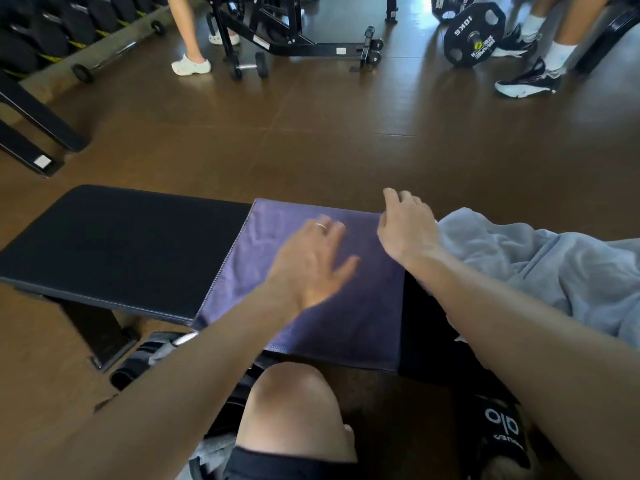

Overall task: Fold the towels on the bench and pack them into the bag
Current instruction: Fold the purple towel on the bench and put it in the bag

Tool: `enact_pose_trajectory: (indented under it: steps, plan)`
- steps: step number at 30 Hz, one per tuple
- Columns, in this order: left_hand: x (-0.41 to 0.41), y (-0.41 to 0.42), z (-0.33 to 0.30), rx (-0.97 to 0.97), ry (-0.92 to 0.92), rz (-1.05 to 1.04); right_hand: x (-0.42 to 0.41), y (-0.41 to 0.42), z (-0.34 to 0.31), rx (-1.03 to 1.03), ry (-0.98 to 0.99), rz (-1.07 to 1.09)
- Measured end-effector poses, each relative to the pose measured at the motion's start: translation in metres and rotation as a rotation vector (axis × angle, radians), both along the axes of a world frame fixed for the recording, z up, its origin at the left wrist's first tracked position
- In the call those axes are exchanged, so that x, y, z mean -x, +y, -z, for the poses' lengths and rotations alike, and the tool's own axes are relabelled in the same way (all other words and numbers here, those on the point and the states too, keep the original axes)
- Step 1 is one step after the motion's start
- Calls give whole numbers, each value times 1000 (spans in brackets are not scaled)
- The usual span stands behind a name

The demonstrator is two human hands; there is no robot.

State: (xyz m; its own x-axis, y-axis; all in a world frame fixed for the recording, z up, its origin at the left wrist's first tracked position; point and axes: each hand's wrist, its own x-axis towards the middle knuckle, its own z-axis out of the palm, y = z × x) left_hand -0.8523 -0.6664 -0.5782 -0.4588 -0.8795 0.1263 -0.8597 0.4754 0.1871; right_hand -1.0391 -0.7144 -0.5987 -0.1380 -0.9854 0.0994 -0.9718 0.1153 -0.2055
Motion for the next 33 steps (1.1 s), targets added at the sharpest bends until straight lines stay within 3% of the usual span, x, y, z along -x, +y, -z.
enact_pose_trajectory:
  steps: [1, 3, 6, 14, 24, 33]
  plan:
    - [11, 19, -9, -66, 18, 143, 5, -6, 0, -46, 5, 1]
    - [29, 55, -19, -166, -150, 363, 17, -14, 1, -211, -23, 32]
    - [43, 87, -10, -161, -379, 482, 28, -19, 2, -315, -80, 54]
    - [53, 112, 1, -90, -548, 395, 35, -18, 2, -94, -218, 59]
    - [53, 119, -3, -89, -452, 260, 39, -13, -4, 5, -272, 67]
    - [47, 114, -8, -35, -589, 402, 42, -13, -1, 61, -260, 52]
